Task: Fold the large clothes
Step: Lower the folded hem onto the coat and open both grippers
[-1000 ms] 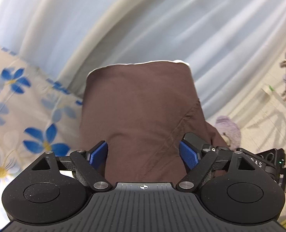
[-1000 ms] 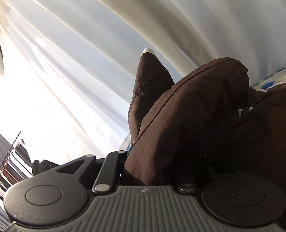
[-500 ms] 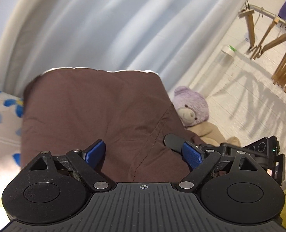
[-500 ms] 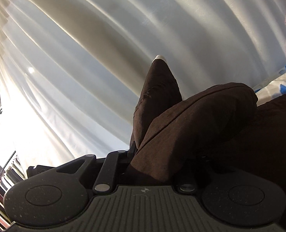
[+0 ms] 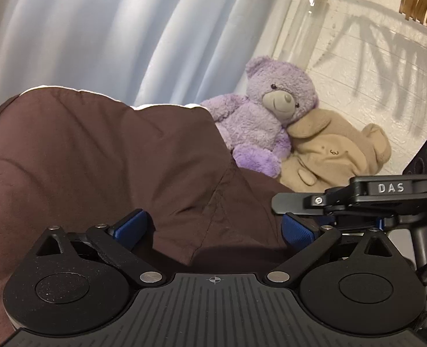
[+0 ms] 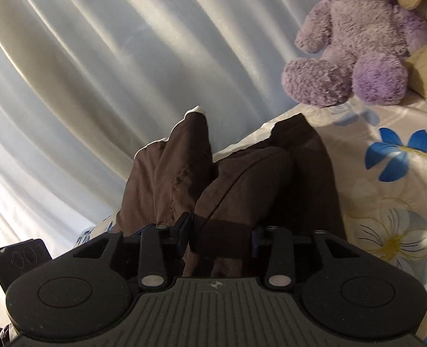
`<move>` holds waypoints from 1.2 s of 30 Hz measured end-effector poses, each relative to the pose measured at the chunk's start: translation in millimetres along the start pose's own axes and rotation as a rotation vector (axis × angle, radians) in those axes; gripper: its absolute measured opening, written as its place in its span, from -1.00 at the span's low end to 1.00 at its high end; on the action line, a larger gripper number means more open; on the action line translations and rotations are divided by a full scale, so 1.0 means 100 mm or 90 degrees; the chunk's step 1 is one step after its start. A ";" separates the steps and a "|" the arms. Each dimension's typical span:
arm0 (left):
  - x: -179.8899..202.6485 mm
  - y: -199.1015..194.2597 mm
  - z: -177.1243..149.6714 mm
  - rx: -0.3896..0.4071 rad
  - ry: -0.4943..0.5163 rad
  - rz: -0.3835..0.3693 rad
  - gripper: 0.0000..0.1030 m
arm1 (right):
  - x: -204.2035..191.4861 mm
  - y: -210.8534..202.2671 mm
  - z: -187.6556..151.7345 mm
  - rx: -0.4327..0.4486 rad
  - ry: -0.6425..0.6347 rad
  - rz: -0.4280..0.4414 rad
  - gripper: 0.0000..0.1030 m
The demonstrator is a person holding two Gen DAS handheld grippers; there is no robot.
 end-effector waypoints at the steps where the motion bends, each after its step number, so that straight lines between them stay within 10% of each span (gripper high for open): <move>1: -0.02 -0.02 0.01 0.000 -0.007 -0.003 0.97 | 0.00 0.04 0.01 -0.001 -0.003 -0.004 -0.15; 7: -0.04 -0.10 0.10 0.019 -0.030 0.010 0.97 | -0.33 0.22 0.08 0.033 -0.093 -0.032 -0.61; 10: -0.06 -0.02 0.03 0.019 -0.007 0.021 0.98 | -0.47 0.24 0.02 0.061 -0.186 -0.077 -0.62; 13: 0.04 0.03 -0.02 -0.003 0.036 0.051 0.98 | -0.23 0.51 -0.11 -0.028 -0.177 -0.164 -0.50; 19: -0.08 -0.38 0.22 0.021 -0.095 0.038 0.98 | -0.55 -0.01 0.15 0.088 -0.171 -0.202 -0.31; 25: -0.34 -0.69 0.42 0.059 -0.177 0.157 0.98 | -1.05 0.19 0.45 0.072 -0.116 -0.055 -0.30; 29: -0.48 -0.66 0.62 0.083 -0.150 0.289 0.98 | -1.20 0.86 0.51 -0.013 -0.131 -0.083 -0.30; 36: -0.52 -0.07 0.96 0.081 -0.091 0.333 0.98 | -0.98 1.43 0.41 -0.009 -0.207 -0.196 -0.33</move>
Point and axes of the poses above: each gripper's, at about its wrist camera, not at the fingertips, and y roughly the way its jaws point, x to its right, z to its top, the point moved 2 cm from there along y, roughly the way its jaws point, and after that the axes turned 8 degrees about -y, right-handed, at the moved point
